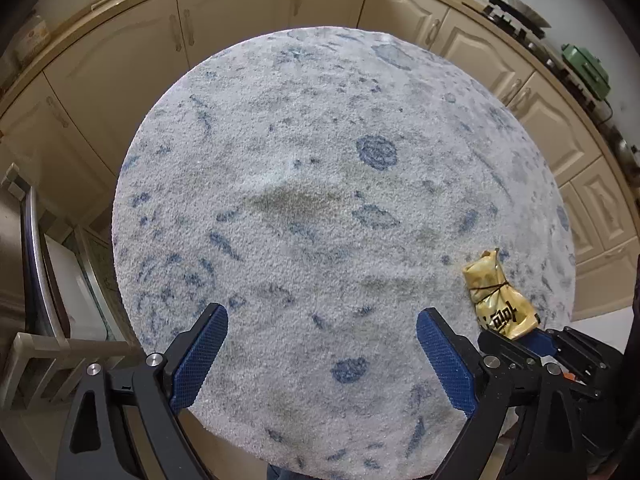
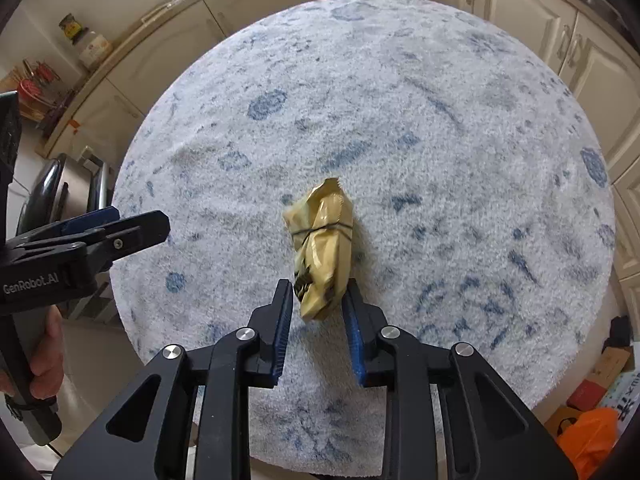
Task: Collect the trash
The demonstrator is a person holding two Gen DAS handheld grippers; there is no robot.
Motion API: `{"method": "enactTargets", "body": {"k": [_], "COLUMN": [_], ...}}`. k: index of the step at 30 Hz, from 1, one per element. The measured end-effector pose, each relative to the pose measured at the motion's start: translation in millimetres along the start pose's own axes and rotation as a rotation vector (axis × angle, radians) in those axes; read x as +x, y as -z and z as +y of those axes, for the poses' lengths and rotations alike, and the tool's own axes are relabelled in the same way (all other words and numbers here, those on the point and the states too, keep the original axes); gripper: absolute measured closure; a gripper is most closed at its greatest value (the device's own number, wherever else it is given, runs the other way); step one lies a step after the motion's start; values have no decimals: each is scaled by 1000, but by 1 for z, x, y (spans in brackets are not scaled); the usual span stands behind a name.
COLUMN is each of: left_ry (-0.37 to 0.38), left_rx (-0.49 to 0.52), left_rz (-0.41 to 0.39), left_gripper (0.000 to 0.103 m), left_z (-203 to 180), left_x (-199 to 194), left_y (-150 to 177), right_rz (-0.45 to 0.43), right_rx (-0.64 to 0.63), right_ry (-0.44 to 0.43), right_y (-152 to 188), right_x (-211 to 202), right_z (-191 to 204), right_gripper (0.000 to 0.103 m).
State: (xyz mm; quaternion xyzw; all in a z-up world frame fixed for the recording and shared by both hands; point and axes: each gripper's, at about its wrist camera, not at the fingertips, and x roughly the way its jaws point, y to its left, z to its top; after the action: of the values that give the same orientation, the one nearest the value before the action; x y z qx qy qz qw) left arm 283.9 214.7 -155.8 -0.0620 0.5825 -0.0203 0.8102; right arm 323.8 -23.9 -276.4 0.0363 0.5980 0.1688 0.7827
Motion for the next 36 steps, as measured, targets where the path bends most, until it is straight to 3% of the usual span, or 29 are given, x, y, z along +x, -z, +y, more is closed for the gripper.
{"method": "enactTargets", "body": {"k": [2,3,13,19,23,24,26,27,29,30,31,36], "left_ry": [7,11,62,140,142,136,117,102,57,24,13,49], "left_rx": [-1,-1,12,15,29,31,19,16,39,50,54,86], "left_rz": [12,16,47,107,113,119,138,141,106,101,89,101], "left_gripper": [10,10,10,11,12,15,41,41,61,62,73,73], "left_z": [-1,-3,-37,-74,-103,-109,-116,-119,-129,-134,-137,-160], "left_x": [1,2,10,29,41,46,58,63,63,65,64,69], "left_y": [6,7,6,-6,-20,-23,-24,-23,-22,-20,-19,-18], "right_rz": [-12,-27,-92,-129,-145,-146,-145,-143,-140,-140,-140,-151], "right_rx": [16,28,151,232,260,261,261,263,266,269,275,296], "right_ry": [14,13,23,45,53,52,60,67,77,78,78,59], "right_y": [6,8,11,6,2,0,-3,-5,-8,-9,-10,-8], "right_x": [-5,-9,-40,-54,-58,-58,-58,-58,-58,-58,-58,-61], "right_z": [-4,-7,-54,-95,-119,-124,-135,-139,-151,-155,-161,-178], "right_gripper": [43,39,32,31,31,31,31,31,31,31,31,31]}}
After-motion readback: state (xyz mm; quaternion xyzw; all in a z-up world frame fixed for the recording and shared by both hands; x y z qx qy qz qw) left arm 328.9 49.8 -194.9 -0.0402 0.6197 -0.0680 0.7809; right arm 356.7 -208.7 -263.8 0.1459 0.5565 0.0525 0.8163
